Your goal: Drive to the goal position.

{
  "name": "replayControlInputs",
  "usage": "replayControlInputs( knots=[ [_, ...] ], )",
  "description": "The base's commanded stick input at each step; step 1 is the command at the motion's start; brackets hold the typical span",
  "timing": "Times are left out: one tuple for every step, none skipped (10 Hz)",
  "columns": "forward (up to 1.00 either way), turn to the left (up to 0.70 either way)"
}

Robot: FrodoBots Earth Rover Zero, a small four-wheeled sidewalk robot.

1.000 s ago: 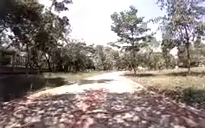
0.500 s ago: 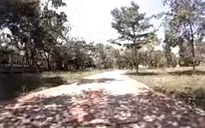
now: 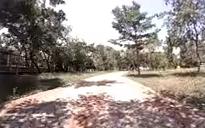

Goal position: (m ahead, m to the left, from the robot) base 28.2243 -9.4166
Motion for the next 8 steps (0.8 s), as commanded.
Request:
replayControlInputs(
  knots=[
    [0.7,-0.21],
    [0.7,-0.09],
    [0.7,0.0],
    [0.7,0.0],
    [0.7,0.0],
    [0.7,0.0],
    [0.7,0.0],
    [0.7,0.0]
  ],
)
